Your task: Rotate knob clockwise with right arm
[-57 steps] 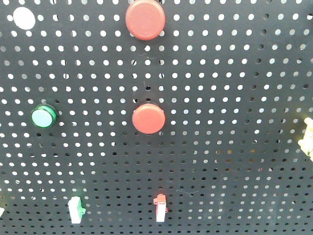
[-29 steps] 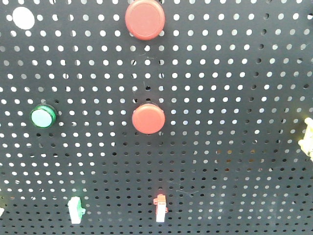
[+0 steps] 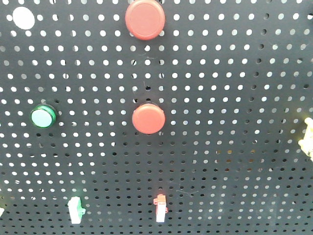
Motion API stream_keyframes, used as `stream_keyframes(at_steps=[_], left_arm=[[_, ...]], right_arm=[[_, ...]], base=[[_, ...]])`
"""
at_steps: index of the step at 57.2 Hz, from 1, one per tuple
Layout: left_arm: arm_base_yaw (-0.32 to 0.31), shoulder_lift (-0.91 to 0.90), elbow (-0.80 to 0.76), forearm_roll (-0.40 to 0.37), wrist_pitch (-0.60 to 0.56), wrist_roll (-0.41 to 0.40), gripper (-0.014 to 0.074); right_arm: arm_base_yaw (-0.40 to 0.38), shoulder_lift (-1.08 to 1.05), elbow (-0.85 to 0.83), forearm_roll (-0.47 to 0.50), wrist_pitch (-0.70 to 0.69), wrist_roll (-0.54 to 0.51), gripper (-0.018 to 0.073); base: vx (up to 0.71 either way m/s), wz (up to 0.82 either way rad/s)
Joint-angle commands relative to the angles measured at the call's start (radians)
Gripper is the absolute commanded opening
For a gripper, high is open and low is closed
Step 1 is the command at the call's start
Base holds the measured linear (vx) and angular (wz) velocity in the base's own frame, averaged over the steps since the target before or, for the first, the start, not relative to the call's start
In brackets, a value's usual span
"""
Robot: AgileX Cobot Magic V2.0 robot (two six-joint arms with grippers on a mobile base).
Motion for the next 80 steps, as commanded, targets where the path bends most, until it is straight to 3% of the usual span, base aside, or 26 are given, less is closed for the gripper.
stream_keyframes(at_steps=[1,5,10,17,24,29,32,37,41,53,64,80], left_arm=[[-0.008,-0.017,0.033,-0.006,-0.085,-0.002,-0.0006],[-0.008,-0.017,0.033,-0.006,-0.085,-0.002,-0.0006],[-0.008,-0.017,0.033,-0.006,-0.085,-0.002,-0.0006],[-0.008,-0.017,0.033,-0.006,-0.085,-0.002,-0.0006],[-0.008,-0.017,0.033,-0.006,-0.085,-0.002,-0.0006],[-0.008,-0.017,0.033,-0.006,-0.085,-0.002,-0.0006],[-0.008,-0.017,0.033,-0.006,-0.085,-0.002,-0.0006],[-0.008,-0.017,0.033,-0.006,-0.085,-0.002,-0.0006],[-0.008,-0.017,0.033,-0.006,-0.085,-0.002,-0.0006],[-0.008,-0.017,0.033,-0.006,-0.085,-0.002,-0.0006],[-0.008,-0.017,0.033,-0.006,-0.085,-0.002,-0.0006],[-0.008,-0.017,0.033,-0.006,-0.085,-0.002,-0.0006]], right_arm=[[-0.006,0.011,-0.026,-0.054,-0.055,0.014,-0.0007],[-0.006,0.011,-0.026,0.002,-0.092,0.065,-0.0007],[-0.006,0.011,-0.022,0.197,-0.112,0.039,-0.0007],[-0.006,0.011,0.052,0.551,-0.166,-0.169,-0.0007],[-0.006,0.011,0.235,0.912,-0.365,-0.438,-0.0007],[-0.008,0.002,0.394,1.088,-0.549,-0.545,-0.0007],[-0.015,-0.015,0.482,1.135,-0.654,-0.571,-0.0007],[-0.072,-0.080,0.624,1.144,-0.814,-0.574,-0.0007],[-0.150,-0.147,0.692,1.108,-0.861,-0.575,-0.0007],[-0.475,-0.342,0.765,0.963,-0.729,-0.589,-0.0007],[-0.529,-0.346,0.792,0.931,-0.727,-0.635,-0.0007],[-0.733,-0.391,0.792,0.956,-0.739,-0.609,-0.0007]], base=[[0.00,0.00],[0.00,0.00],[0.00,0.00],[0.00,0.00],[0.00,0.00],[0.00,0.00],[0.00,0.00],[0.00,0.00],[0.00,0.00],[0.00,0.00],[0.00,0.00],[0.00,0.00]])
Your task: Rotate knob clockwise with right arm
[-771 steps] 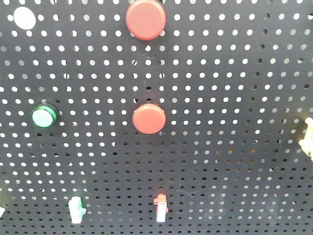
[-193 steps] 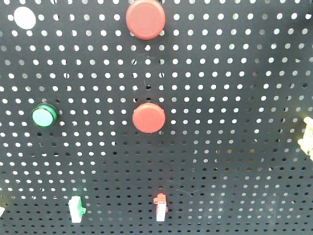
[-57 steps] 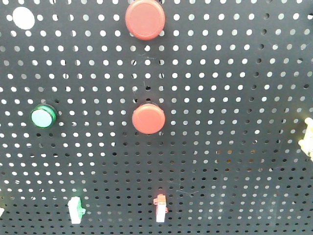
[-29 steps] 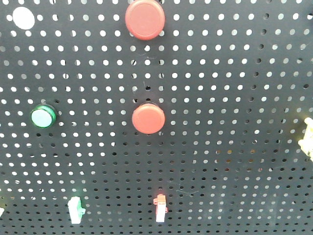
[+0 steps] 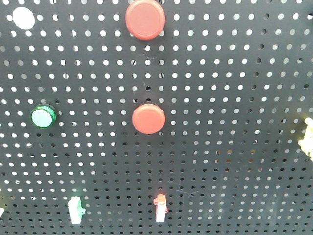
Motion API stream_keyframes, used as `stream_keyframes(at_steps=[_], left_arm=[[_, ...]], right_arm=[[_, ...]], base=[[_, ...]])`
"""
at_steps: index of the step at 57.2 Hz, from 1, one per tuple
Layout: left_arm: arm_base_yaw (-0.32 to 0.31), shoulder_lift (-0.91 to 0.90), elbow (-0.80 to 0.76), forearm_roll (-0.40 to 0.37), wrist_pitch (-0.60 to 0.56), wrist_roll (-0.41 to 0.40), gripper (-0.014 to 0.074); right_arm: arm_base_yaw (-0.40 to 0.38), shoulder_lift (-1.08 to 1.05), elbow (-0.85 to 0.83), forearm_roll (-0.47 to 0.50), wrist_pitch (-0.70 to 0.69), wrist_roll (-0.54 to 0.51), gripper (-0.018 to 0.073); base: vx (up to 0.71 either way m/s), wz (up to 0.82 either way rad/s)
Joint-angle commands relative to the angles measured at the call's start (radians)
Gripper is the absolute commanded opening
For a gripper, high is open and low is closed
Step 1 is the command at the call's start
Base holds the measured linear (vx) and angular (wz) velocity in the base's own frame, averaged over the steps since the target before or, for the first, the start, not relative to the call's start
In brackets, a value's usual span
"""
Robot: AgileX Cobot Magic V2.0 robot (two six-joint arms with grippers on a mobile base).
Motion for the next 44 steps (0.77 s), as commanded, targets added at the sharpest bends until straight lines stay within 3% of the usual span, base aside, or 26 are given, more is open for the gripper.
stream_keyframes(at_steps=[1,17,44], left_arm=[[-0.008,-0.017,0.033,-0.006,-0.085,-0.002,-0.0006],[-0.008,-0.016,0.033,-0.006,-0.085,-0.002,-0.0006],[-0.008,-0.016,0.033,-0.006,-0.085,-0.002,-0.0006]], right_arm=[[-0.065,-0.030,0.008,0.001,-0.087,0.004,-0.0007],[-0.159,-0.026,0.008,-0.001,-0.099,0.003,-0.0007],[-0.163,-0.026,0.008,-0.001,-0.099,0.003,-0.0007]], base=[[0.00,0.00],[0.00,0.00],[0.00,0.00]])
